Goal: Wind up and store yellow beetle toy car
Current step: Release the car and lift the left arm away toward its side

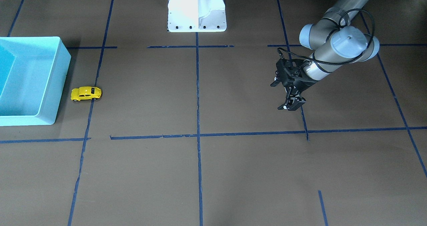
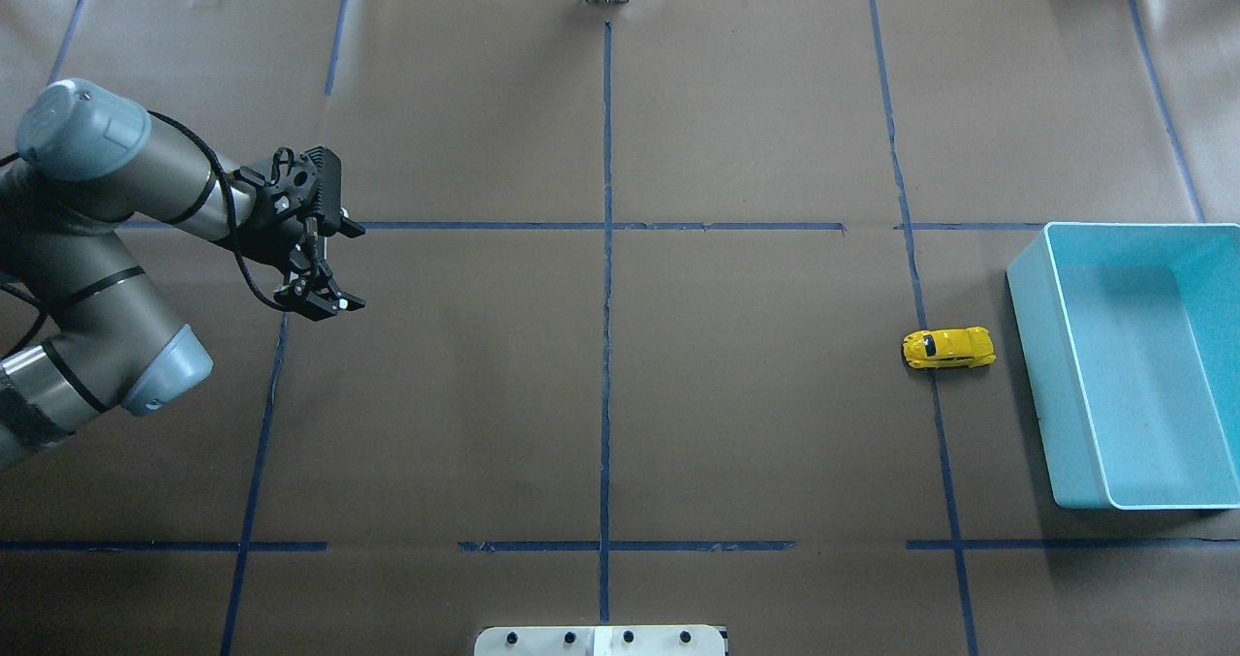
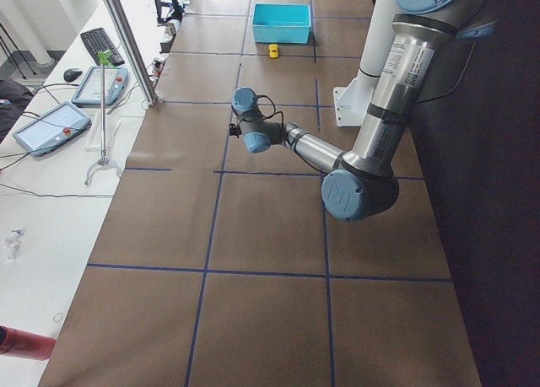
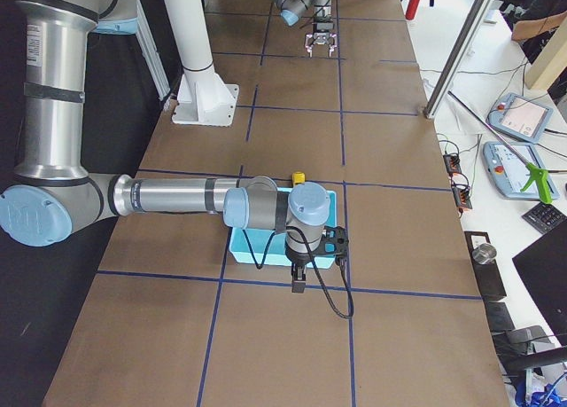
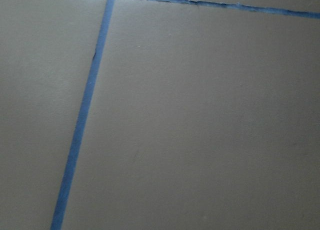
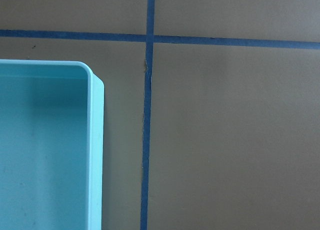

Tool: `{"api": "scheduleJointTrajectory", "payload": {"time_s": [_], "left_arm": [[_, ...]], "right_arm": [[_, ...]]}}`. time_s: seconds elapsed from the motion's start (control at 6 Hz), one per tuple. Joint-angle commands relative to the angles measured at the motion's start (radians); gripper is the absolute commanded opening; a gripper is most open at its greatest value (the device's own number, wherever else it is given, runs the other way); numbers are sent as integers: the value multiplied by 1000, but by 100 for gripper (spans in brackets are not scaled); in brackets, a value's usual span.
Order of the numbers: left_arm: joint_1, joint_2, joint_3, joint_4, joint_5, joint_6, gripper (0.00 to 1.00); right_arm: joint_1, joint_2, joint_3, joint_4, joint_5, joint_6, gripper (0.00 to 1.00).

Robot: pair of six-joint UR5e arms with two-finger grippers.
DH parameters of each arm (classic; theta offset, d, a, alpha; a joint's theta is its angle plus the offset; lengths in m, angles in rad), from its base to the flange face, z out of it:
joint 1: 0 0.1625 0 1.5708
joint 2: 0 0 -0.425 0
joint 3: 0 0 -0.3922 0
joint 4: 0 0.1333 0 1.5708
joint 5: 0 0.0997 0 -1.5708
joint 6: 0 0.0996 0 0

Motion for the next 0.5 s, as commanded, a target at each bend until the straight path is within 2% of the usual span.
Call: {"api": "scheduleJointTrajectory", "payload": {"time_s": [0.0,0.33], "left_arm": [[-54,32,-112,191,-24,7,100],[-63,29,-287,578,-20,2,100]], "right_arm": [[0,0,0,0,1,0,100],[2,0,0,0,20,-2,100]]}}
